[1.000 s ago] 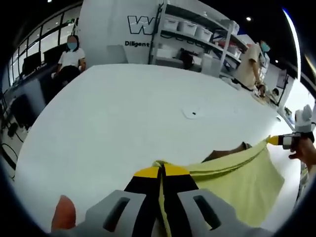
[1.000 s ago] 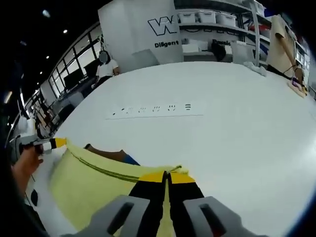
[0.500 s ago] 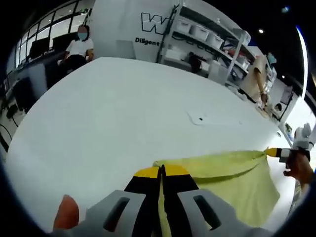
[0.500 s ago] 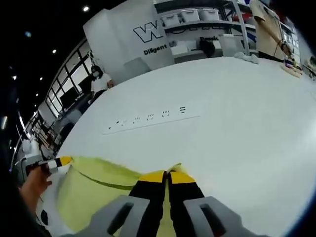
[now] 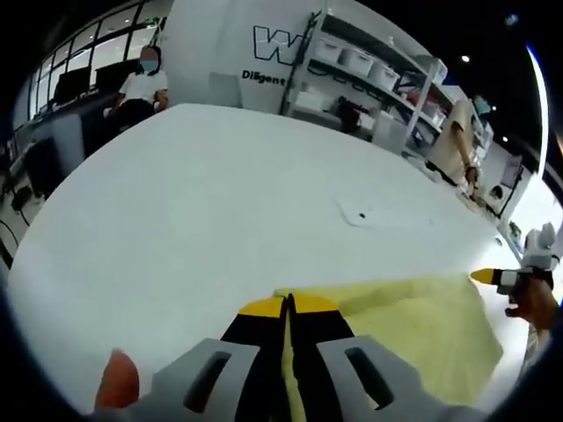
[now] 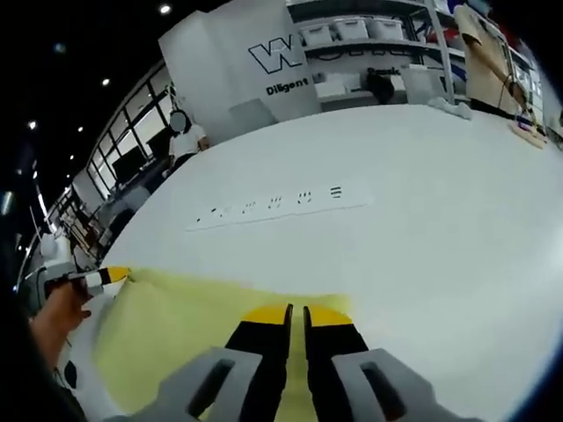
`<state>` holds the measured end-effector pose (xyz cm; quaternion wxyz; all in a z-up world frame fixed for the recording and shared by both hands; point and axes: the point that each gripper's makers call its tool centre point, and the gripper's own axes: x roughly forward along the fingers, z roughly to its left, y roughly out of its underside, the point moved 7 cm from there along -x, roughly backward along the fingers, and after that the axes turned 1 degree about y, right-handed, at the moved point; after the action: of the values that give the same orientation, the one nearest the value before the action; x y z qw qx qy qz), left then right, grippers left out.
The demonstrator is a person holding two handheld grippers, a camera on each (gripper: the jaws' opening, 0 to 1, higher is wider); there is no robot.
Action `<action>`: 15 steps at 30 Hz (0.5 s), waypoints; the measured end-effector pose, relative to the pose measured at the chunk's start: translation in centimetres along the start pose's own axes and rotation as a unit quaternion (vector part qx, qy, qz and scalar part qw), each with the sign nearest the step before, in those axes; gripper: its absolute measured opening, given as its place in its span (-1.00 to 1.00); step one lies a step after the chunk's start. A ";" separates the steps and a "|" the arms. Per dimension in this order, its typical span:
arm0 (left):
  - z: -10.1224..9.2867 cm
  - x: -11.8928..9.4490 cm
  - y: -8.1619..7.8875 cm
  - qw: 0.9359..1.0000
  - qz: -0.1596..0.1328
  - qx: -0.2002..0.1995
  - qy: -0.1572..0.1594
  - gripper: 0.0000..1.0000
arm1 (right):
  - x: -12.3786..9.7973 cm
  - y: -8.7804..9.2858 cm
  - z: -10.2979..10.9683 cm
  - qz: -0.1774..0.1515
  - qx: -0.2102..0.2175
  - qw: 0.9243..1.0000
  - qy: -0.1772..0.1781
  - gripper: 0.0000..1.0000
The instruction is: Fold the garment on the visible template until the final outline fits inside the template.
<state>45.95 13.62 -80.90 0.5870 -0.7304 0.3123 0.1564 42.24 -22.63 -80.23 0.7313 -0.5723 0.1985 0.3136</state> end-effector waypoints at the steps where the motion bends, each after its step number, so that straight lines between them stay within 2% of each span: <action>1: 0.0 0.0 0.0 1.000 -0.001 0.003 -0.002 -0.97 | 0.1 0.1 0.0 0.004 -0.007 1.000 0.002 -1.00; 4: -0.1 0.0 -0.1 0.999 -0.010 0.034 -0.010 -0.96 | 0.5 0.8 0.0 0.026 -0.048 0.998 0.011 -1.00; 8: -0.1 -0.1 -0.2 1.000 -0.012 0.027 -0.008 -0.92 | 0.7 1.0 -0.1 0.033 -0.053 0.998 0.012 -1.00; 11: 0.2 -0.4 -0.3 0.999 -0.011 0.035 -0.017 -0.98 | 0.9 0.8 -0.3 0.033 -0.058 0.998 0.013 -1.00; 15: -0.5 -1.1 -0.5 0.999 -0.011 0.032 -0.007 -0.98 | 0.9 0.8 -0.4 0.034 -0.061 0.997 0.014 -1.00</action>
<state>45.35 13.45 -79.76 0.6141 -0.7134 0.3051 0.1447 42.34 -22.68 -81.50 0.6808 -0.6133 0.2083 0.3420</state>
